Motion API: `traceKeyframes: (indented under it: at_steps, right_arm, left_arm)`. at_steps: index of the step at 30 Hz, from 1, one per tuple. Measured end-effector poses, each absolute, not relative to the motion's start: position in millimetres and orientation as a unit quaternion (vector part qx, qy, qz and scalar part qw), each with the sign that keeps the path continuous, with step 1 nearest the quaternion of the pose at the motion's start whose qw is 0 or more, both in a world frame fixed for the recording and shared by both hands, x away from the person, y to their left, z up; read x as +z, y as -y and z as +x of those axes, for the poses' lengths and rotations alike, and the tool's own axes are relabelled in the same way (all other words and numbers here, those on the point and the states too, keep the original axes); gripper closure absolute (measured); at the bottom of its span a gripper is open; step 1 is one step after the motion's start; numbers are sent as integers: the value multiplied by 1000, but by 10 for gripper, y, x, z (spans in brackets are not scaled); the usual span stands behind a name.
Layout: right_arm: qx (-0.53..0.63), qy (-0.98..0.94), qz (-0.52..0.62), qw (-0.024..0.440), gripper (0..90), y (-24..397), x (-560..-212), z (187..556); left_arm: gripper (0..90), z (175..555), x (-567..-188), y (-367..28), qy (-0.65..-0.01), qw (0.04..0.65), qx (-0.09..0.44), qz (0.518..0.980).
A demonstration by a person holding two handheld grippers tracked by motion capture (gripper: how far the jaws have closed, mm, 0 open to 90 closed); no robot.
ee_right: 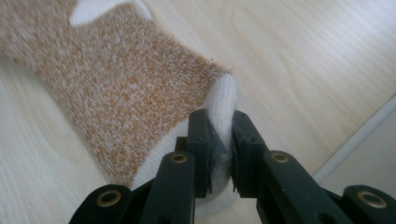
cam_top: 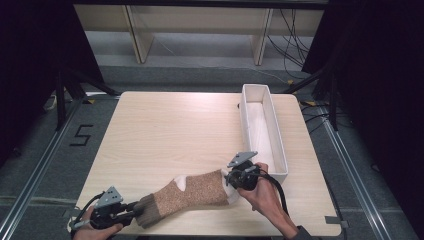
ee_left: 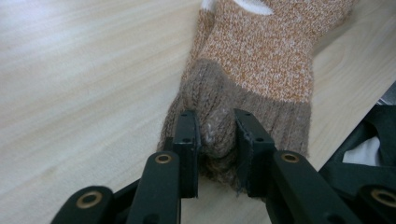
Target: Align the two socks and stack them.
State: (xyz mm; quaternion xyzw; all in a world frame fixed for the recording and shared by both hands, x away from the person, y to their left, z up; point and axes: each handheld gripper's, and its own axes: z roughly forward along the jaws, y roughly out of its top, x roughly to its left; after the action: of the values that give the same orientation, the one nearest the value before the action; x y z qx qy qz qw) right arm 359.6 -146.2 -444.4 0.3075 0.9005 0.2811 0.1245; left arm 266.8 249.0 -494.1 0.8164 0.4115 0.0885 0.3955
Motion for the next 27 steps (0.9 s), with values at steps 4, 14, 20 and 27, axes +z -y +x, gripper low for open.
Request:
traceKeyframes:
  at_steps: [4, 14, 20, 27]
  right_arm:
    - [264, -906, 307, 123, 788, 1471, -4520, 3548]
    - [281, -893, 320, 148, 648, 1502, -4388, 3513]
    - [308, -895, 289, 142, 803, 1407, -4297, 3538]
    - [271, -919, 257, 129, 873, 1265, -4463, 3641]
  left_arm:
    - [683, 2645, -4910, -2469, -413, 397, 87, 815]
    - [509, 2628, -4523, -2421, -409, 436, 134, 790]
    - [708, 2708, -4483, -2351, -382, 430, 141, 806]
    - [854, 2786, -4758, -2176, -363, 396, 110, 837]
